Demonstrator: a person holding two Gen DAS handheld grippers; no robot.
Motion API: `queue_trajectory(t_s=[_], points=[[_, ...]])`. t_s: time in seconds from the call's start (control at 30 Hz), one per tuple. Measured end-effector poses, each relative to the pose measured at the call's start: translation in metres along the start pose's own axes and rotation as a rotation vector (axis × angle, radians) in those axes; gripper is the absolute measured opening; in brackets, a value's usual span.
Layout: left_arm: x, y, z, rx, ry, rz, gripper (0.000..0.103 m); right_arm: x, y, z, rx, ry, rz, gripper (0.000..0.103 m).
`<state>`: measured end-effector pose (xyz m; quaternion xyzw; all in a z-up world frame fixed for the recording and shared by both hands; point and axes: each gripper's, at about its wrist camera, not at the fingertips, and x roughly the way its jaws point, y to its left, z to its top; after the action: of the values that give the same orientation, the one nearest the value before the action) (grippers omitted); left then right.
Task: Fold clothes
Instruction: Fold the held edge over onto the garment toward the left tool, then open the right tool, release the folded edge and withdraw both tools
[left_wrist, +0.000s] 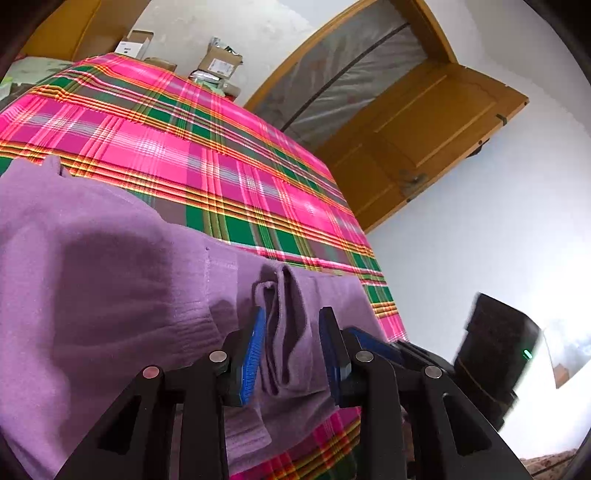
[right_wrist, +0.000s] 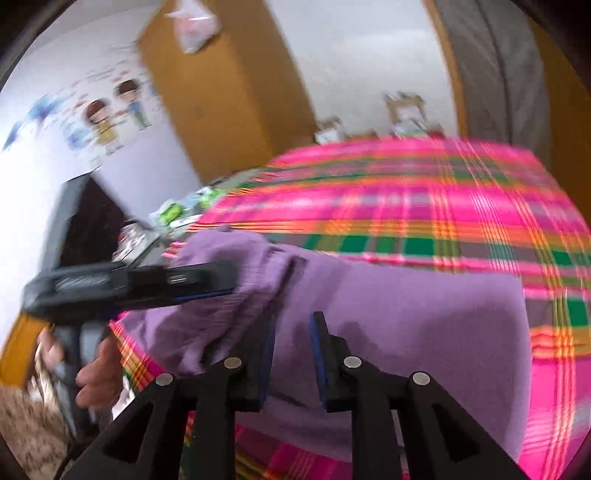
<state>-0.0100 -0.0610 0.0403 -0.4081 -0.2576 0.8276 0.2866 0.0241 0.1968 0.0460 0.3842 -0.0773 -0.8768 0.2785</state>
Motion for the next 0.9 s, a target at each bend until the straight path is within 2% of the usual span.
queue_trajectory(t_s=[0.1, 0.17, 0.37, 0.43, 0.53, 0.6, 0.73, 0.9], points=[[-0.001, -0.002, 0.0, 0.005, -0.001, 0.005, 0.031, 0.018, -0.009, 0.001, 0.049, 0.04, -0.001, 0.02], [-0.001, -0.002, 0.0, 0.004, -0.002, 0.008, 0.031, 0.028, -0.005, 0.0, 0.04, 0.066, 0.008, 0.02], [0.003, -0.001, 0.001, -0.005, 0.006, 0.019, 0.031, 0.044, 0.008, -0.007, -0.032, 0.116, -0.036, 0.02], [0.005, -0.003, 0.001, 0.002, 0.009, 0.022, 0.031, 0.04, 0.006, -0.007, -0.019, 0.113, -0.035, 0.02], [0.003, -0.005, 0.0, 0.018, 0.003, 0.036, 0.031, 0.022, -0.001, -0.003, 0.014, 0.047, -0.01, 0.02], [0.001, -0.003, -0.001, 0.015, -0.002, 0.049, 0.031, 0.017, -0.006, 0.004, 0.027, 0.008, -0.066, 0.02], [-0.005, -0.001, -0.004, 0.007, -0.013, 0.072, 0.031, 0.029, -0.006, 0.018, 0.038, 0.009, -0.143, 0.02], [-0.017, 0.004, -0.009, -0.007, -0.03, 0.106, 0.031, 0.053, 0.0, 0.028, 0.018, 0.059, -0.178, 0.02]])
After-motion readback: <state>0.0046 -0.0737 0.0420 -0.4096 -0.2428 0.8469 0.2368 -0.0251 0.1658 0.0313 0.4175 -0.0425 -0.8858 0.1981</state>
